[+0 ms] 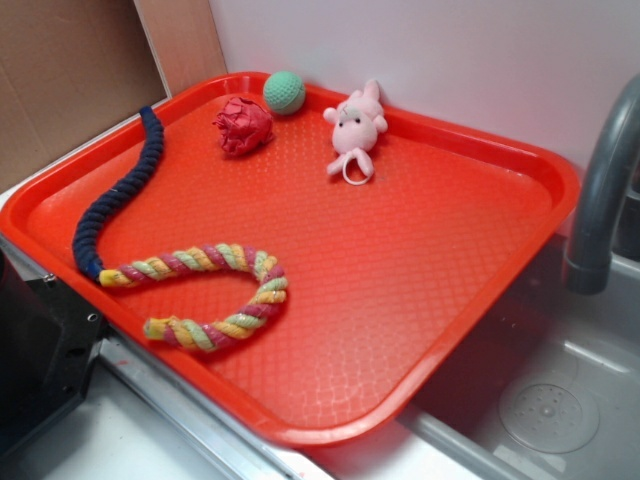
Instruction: Grab the blue rope.
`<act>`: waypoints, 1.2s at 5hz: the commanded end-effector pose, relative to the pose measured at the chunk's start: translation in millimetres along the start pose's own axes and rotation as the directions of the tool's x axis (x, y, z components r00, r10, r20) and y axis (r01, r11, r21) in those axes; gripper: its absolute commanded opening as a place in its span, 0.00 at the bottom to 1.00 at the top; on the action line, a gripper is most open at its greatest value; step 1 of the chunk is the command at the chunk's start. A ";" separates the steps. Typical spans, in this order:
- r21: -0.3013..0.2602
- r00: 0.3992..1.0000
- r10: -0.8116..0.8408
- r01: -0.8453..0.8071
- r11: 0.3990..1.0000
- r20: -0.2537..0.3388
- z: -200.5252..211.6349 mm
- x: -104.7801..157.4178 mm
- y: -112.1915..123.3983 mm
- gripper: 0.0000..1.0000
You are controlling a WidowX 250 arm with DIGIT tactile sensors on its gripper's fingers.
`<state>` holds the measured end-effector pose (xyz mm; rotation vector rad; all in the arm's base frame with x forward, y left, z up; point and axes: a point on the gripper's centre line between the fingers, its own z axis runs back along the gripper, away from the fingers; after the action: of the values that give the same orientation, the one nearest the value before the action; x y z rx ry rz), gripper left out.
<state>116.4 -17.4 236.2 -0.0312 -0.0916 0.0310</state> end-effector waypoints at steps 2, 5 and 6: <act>0.002 0.995 0.089 -0.089 0.996 0.045 -9.7 -4.7 3.9 1.00; 0.037 0.919 0.363 -0.373 0.927 0.156 -84.4 -12.7 41.9 1.00; -0.003 0.896 0.413 -0.418 0.908 0.165 -120.3 3.3 70.6 1.00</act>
<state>124.2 49.9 108.5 -0.0146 -0.2256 0.4809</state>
